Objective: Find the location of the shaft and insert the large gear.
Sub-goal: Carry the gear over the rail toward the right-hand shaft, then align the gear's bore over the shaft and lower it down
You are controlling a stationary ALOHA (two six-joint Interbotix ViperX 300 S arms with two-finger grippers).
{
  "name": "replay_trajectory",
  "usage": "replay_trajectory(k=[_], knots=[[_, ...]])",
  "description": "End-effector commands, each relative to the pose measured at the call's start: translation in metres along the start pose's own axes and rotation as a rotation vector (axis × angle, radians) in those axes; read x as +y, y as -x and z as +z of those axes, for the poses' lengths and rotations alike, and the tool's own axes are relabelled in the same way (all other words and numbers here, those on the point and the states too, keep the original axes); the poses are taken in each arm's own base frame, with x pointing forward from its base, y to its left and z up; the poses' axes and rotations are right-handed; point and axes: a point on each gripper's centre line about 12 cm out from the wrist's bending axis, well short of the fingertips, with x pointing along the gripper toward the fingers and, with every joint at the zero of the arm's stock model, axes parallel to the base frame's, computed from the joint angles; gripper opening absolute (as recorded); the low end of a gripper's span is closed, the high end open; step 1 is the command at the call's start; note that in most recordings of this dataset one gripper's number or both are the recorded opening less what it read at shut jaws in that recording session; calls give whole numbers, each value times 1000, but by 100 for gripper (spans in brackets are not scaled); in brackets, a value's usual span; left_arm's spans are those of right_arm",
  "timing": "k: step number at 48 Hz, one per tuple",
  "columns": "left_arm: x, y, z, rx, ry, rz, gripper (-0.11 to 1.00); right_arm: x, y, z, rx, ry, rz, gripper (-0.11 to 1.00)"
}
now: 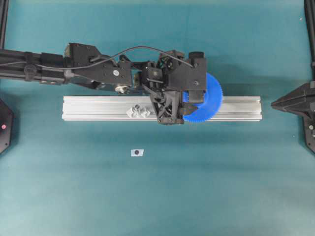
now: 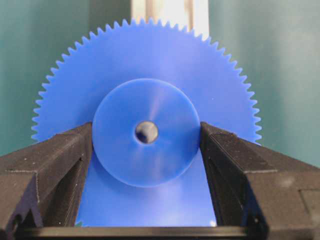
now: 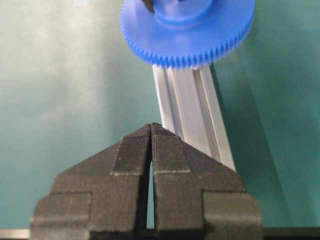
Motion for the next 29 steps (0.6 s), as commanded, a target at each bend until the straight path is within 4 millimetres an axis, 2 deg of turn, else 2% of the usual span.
replay_trajectory(k=[1, 20, 29], knots=[[6, 2, 7, -9, 6, 9, 71, 0, 0, 4, -10, -9, -2, 1], [9, 8, -13, 170, 16, -15, 71, 0, 0, 3, -7, -9, -3, 1], [11, 11, -7, 171, 19, -13, 71, 0, 0, 3, -11, -11, -1, 1]])
